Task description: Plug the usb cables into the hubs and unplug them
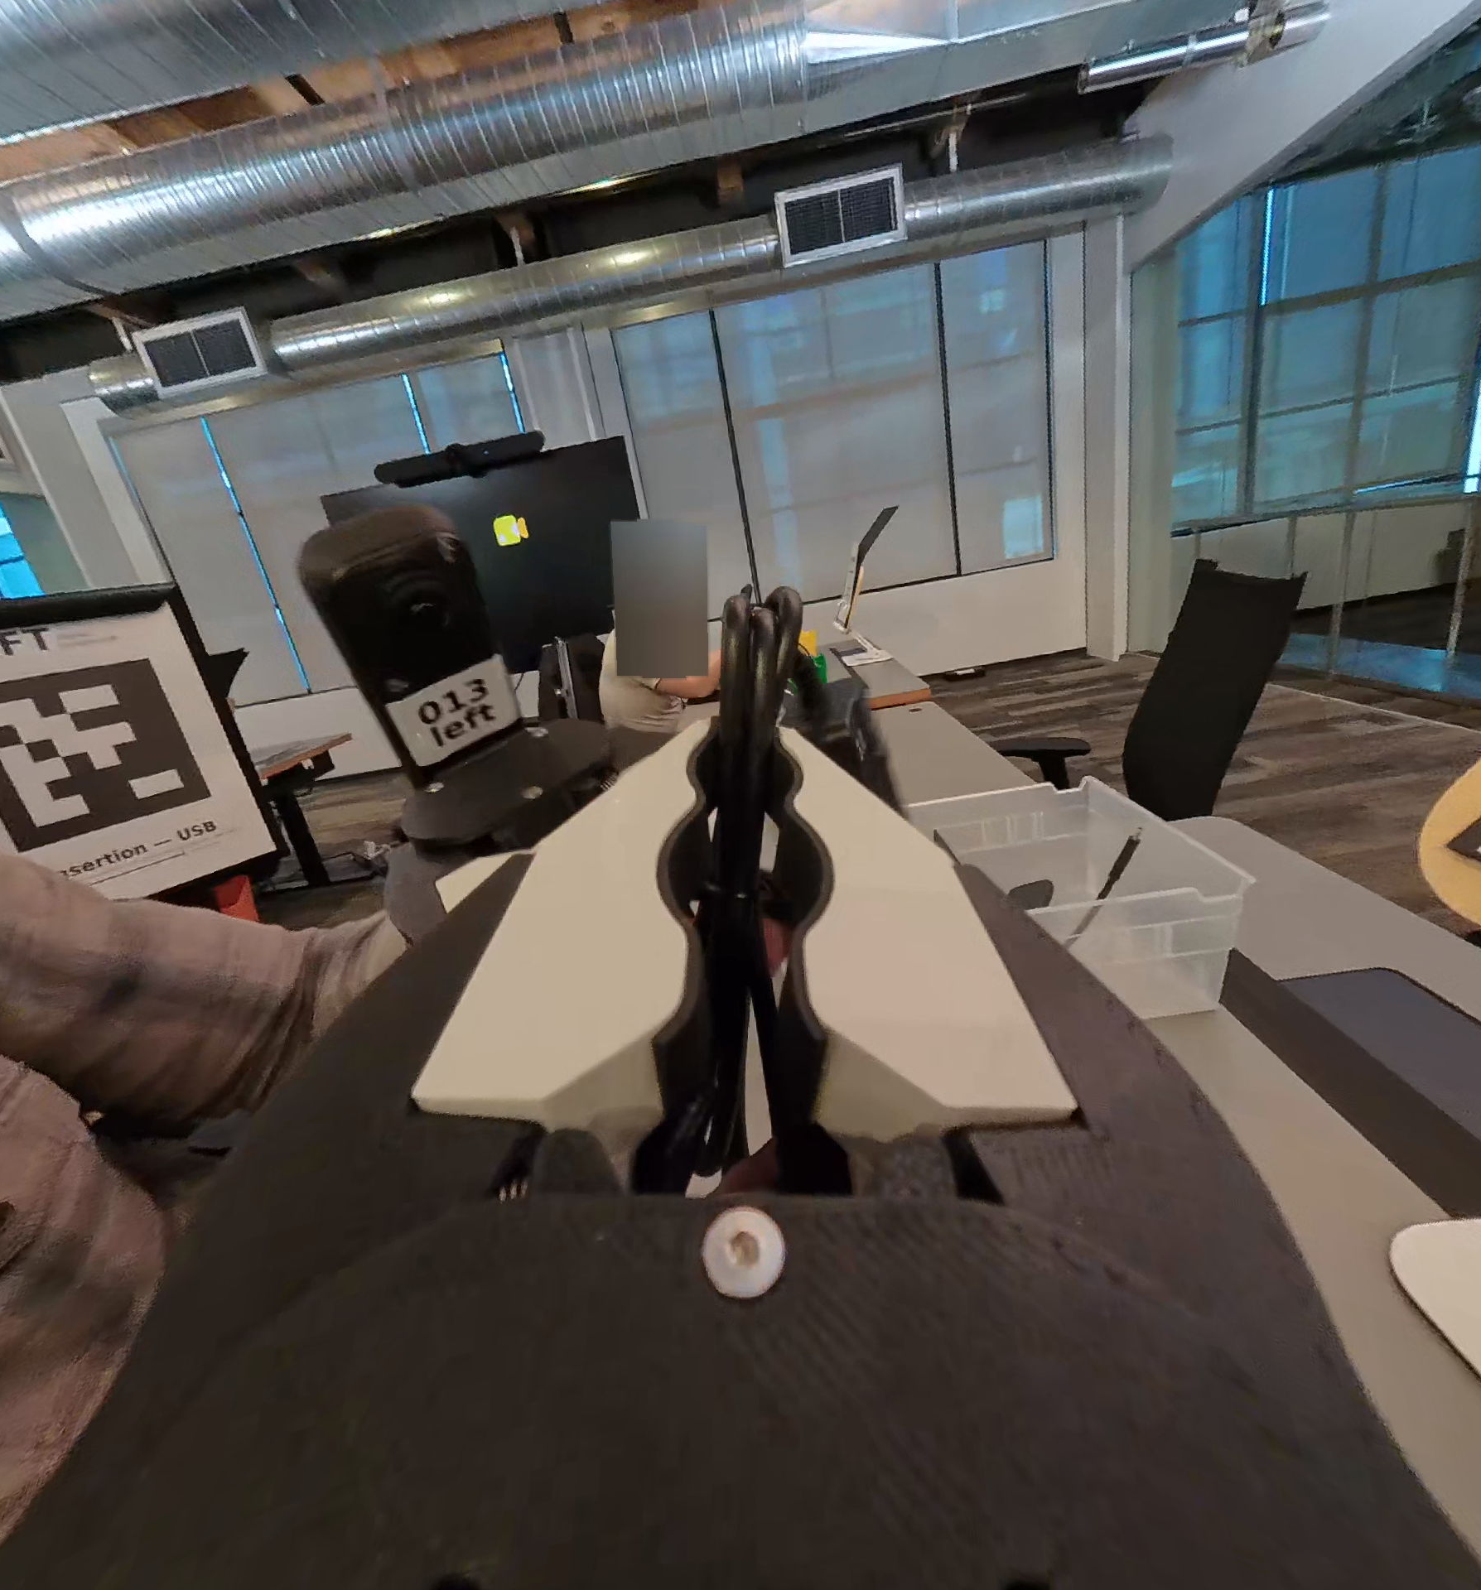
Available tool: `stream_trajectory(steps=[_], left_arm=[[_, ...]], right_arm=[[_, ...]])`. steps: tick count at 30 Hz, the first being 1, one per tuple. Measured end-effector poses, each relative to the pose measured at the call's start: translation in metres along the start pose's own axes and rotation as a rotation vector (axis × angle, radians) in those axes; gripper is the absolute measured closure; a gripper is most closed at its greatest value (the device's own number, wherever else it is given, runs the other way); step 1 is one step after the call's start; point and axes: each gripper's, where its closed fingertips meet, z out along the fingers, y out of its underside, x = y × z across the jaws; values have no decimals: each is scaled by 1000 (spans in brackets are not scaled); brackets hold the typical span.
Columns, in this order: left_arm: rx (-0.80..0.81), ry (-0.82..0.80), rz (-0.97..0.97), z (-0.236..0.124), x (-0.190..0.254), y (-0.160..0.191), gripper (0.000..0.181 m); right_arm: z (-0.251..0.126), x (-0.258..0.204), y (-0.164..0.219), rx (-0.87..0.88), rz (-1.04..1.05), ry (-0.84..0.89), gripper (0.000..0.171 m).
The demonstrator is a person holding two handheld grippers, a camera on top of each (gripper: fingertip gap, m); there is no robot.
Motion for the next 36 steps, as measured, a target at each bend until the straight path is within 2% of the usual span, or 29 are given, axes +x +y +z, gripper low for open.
stream_trajectory(steps=[3, 5, 6, 11, 14, 16, 17, 20, 25, 29, 32, 36], left_arm=[[-5, 97, -89, 10, 5, 11, 131], [33, 134, -106, 13, 9, 12, 143], [47, 150, -103, 14, 13, 12, 156], [82, 160, -105, 18, 18, 11, 167], [35, 106, -44, 18, 12, 18, 170], [-5, 58, -29, 18, 0, 26, 173], [-29, 6, -3, 18, -9, 30, 173], [-87, -112, 89, 16, -30, 36, 174], [-115, -151, 95, 20, -50, 29, 174], [-134, -155, 69, 29, -61, 27, 174], [-158, -143, 73, 36, -59, 31, 174], [-173, -170, 114, 39, -56, 35, 174]], right_arm=[[3, -3, 2, 6, 14, -21, 166], [5, -3, 4, 2, 3, -12, 166], [4, 0, 3, 8, 0, -3, 166], [-1, 4, 3, 15, 36, -27, 165], [-1, 8, 7, 0, 39, -23, 163], [-3, 15, 10, -49, 15, 17, 149], [-6, 20, 11, -76, -34, 59, 143], [-20, 35, 8, -172, -240, 201, 141], [-39, 36, -3, -347, -669, 373, 149], [-31, 18, -2, -461, -1039, 418, 151], [-25, 26, 9, -580, -1211, 497, 152], [-24, 42, 19, -650, -1286, 566, 156]])
